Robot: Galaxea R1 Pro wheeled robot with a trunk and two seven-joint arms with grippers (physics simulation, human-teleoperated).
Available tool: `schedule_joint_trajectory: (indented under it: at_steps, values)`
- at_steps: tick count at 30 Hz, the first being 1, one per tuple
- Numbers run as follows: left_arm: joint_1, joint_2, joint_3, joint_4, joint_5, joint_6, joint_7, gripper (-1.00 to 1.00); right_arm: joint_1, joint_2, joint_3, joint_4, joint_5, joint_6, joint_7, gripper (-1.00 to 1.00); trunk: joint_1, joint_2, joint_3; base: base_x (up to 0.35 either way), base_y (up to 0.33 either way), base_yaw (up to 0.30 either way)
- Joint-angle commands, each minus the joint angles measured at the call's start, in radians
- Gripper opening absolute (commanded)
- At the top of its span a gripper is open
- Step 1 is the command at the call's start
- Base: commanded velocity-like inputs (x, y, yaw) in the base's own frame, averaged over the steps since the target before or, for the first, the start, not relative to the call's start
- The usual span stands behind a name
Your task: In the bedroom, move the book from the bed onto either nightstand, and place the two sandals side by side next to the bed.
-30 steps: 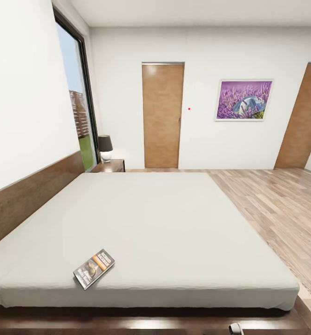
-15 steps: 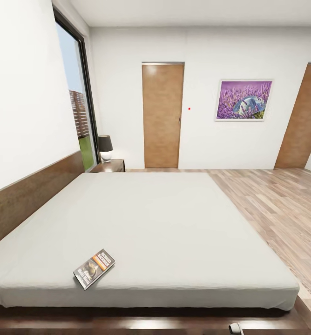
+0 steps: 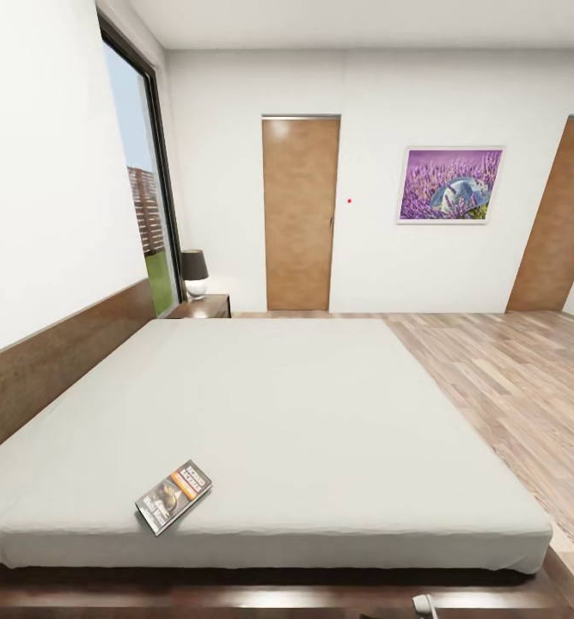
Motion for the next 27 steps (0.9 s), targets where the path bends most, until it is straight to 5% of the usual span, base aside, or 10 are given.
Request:
schedule_joint_trajectory:
  at_steps: [1,10,27]
  values:
    - [-0.007,0.0,-0.006,-0.002,0.011,0.004,0.006,1.0,-0.004,0.004,-0.008,0.0,0.009,0.011,0.002,1.0,0.0,-0.001,-0.001,0.0,0.0,0.0]
    - [-0.007,0.0,-0.005,-0.001,0.011,0.005,0.006,1.0,-0.021,0.033,-0.01,0.0,0.01,0.009,-0.01,1.0,0.0,-0.001,-0.001,0.0,0.0,0.0]
    - [-0.007,0.0,-0.005,0.0,0.011,0.005,0.006,1.0,-0.023,0.04,-0.009,0.0,0.011,0.008,-0.01,1.0,0.0,-0.001,-0.001,0.0,0.0,0.0]
